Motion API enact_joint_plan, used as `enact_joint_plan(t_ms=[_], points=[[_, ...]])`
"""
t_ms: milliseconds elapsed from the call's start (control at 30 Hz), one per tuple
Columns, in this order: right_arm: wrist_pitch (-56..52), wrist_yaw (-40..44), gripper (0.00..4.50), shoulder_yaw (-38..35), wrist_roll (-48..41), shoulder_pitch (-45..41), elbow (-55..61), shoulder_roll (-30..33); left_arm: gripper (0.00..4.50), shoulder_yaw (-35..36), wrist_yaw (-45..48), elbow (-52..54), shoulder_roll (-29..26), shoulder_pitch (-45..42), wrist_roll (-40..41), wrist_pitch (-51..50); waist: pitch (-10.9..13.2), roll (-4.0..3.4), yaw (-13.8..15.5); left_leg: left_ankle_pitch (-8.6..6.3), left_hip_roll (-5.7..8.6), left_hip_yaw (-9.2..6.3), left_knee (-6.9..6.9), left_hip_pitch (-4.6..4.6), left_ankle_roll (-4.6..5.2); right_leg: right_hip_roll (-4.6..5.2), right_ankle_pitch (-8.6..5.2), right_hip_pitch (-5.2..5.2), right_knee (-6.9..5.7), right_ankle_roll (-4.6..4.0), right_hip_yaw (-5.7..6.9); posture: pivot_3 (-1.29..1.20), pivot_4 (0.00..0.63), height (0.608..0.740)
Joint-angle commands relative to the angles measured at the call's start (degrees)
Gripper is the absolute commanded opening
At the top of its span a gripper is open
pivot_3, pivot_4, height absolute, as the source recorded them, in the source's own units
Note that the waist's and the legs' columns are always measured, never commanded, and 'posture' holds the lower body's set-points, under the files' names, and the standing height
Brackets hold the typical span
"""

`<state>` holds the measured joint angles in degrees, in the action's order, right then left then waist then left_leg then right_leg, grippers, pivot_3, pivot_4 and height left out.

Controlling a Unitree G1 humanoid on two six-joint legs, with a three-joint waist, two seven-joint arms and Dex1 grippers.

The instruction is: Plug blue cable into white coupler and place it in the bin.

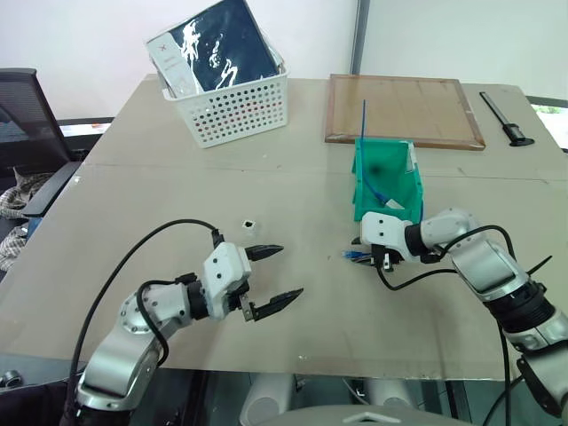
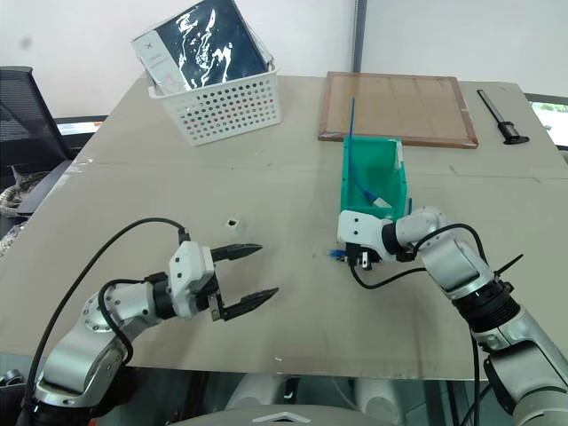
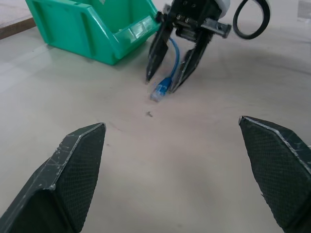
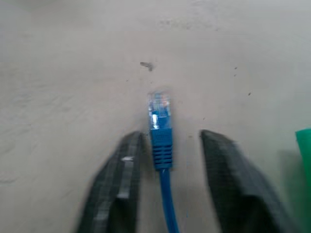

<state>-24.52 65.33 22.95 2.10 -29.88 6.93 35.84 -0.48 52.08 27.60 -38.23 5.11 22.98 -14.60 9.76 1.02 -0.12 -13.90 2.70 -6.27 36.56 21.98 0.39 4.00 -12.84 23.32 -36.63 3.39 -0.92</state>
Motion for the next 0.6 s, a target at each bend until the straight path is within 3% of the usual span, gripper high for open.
enact_joint_plan(t_ms=[33, 100, 133, 300, 467, 600], points=[[-0.12, -0.64, 3.37, -6.58, -5.73, 3.66, 5.29, 0.74, 4.50, -1.69, 1.70, -1.00, -0.77, -2.60, -0.47, -0.15, 0.01, -0.01, 0.03, 0.00, 0.00, -0.03, -0.01, 0.02, -0.01, -0.01, 0.00, 0.02, 0.00, 0.00, 0.02, 0.00, 0.150, 0.738], [1.08, -1.60, 4.23, -12.31, -10.05, 7.98, 9.02, 1.01, 4.50, -3.44, 3.10, -3.44, -0.66, -5.11, -1.29, 0.30, 0.02, -0.03, 0.06, 0.00, 0.00, -0.04, -0.03, 0.08, -0.01, 0.01, 0.00, 0.06, 0.00, 0.00, 0.01, 0.00, 0.150, 0.738], [1.69, -2.27, 4.45, -14.72, -11.74, 9.95, 10.45, 0.98, 4.50, -4.16, 3.32, -4.94, -0.37, -6.44, -1.95, 0.61, 0.02, -0.03, 0.11, 0.00, 0.00, -0.04, -0.04, 0.08, 0.00, 0.01, 0.00, 0.07, 0.00, 0.00, 0.01, 0.00, 0.150, 0.738], [6.44, -2.14, 4.45, -27.36, -17.38, 25.25, 18.21, 5.52, 4.50, -8.91, 4.48, -12.35, 2.42, -14.47, -5.36, 2.26, 0.01, -0.02, 0.84, -0.01, 0.05, -0.02, -0.03, 0.10, 0.01, 0.02, -0.01, 0.04, 0.02, 0.02, 0.05, 0.00, 0.150, 0.738], [10.82, -7.05, 4.45, -39.92, -18.76, 41.20, 25.07, 4.14, 4.50, -14.35, 7.21, -22.77, 6.52, -22.03, -9.87, 7.55, 0.00, -0.02, 0.81, 0.00, 0.04, 0.22, 0.00, 0.05, 0.00, 0.00, 0.00, 0.04, -0.07, 0.02, 0.01, 0.00, 0.150, 0.738], [11.64, -10.60, 4.45, -45.18, -19.03, 50.26, 29.68, 2.07, 4.50, -16.89, 7.38, -30.09, 10.34, -27.66, -12.91, 9.60, -0.02, 0.01, 0.69, 0.00, 0.03, 0.31, 0.05, 0.02, 0.01, -0.04, 0.00, 0.00, -0.12, 0.03, -0.01, 0.00, 0.150, 0.738]])
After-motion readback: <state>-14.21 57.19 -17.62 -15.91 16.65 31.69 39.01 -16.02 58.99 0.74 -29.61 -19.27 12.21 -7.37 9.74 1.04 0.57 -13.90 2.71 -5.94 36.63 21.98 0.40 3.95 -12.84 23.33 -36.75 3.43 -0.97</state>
